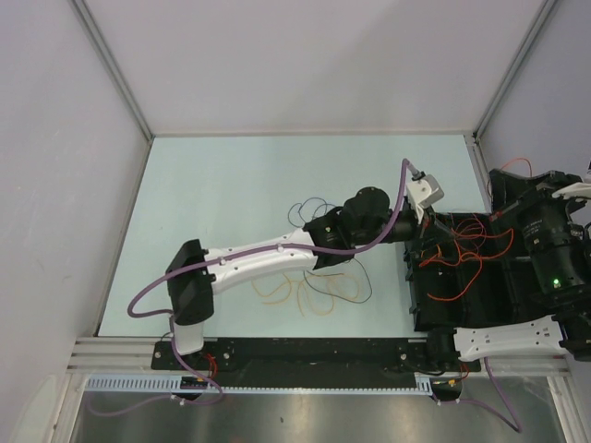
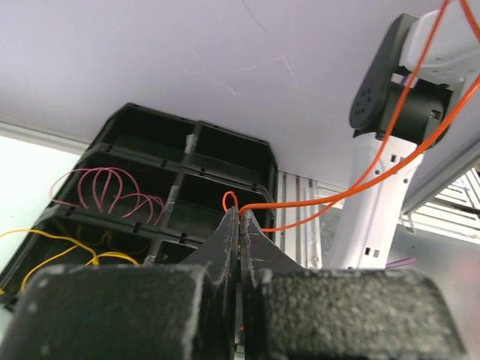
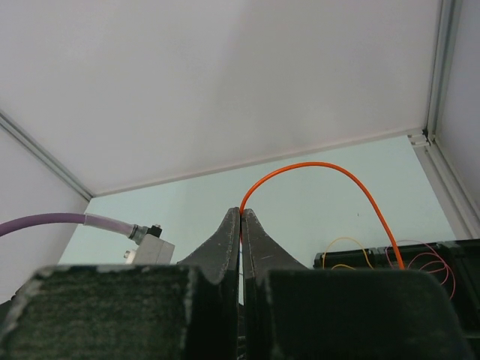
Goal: Untangle the cables
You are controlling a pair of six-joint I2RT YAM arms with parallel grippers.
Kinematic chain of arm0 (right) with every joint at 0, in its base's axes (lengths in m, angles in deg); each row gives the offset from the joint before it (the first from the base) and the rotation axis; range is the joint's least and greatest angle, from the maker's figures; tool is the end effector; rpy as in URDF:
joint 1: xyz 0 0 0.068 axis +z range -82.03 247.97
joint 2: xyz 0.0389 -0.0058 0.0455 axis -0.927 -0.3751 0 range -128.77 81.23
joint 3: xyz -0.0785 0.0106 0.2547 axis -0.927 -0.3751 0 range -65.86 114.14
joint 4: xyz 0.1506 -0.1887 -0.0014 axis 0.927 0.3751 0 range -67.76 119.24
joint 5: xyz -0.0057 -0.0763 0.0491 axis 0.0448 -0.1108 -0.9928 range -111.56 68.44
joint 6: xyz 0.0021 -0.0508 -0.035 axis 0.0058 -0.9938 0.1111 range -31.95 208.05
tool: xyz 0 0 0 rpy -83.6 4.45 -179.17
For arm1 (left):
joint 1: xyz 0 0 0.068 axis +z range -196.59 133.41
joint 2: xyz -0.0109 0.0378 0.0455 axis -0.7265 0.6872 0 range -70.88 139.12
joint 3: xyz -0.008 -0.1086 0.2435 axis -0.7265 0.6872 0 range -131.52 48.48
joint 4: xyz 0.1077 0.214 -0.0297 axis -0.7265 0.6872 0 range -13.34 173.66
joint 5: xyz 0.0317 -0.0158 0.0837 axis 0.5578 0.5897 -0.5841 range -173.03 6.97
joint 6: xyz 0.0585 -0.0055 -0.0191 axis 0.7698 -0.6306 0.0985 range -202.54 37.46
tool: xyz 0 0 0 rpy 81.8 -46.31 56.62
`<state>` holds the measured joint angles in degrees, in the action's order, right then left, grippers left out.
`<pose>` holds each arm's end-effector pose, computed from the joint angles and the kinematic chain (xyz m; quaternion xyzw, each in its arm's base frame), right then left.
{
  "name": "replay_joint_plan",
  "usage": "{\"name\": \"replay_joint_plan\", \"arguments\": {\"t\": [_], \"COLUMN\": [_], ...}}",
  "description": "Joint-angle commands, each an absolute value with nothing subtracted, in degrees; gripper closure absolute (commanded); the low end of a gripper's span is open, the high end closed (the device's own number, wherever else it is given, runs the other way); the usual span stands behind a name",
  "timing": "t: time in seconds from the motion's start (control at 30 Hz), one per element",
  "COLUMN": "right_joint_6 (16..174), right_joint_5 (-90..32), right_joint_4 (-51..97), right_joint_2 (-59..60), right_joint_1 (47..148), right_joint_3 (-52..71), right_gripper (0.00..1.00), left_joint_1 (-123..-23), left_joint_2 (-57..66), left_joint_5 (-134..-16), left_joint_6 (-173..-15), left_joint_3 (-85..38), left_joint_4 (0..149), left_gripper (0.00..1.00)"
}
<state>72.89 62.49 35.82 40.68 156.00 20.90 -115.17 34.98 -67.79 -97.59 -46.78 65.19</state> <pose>0.0464 0.0003 0.5265 0.0853 0.6818 0.1285 0.7151 0.1493 -0.4141 0.3810 0.3975 0.5785 -0.5401 0.4643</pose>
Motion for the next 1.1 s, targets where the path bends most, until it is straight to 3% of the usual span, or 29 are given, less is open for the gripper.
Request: {"name": "replay_joint_plan", "arguments": {"t": [0.0,1.07], "right_joint_6": [80.1,87.8], "right_joint_5": [66.9,66.8], "right_joint_4": [41.8,46.8], "right_joint_2": [42.2,45.5], "right_joint_1": [157.2,158.5], "right_joint_3": [20.5,15.6], "right_gripper": [1.0,1.0], "left_joint_1": [-115.9,-117.0], "left_joint_2": [36.8,49.4], "left_joint_5": [-66.7,-60.4], "left_joint_6": [-98.7,-103.0], "left_joint_3": [-50.9,-66.1], "left_joint_4": [63.1,60.7], "left_gripper": [1.0,0.99]}}
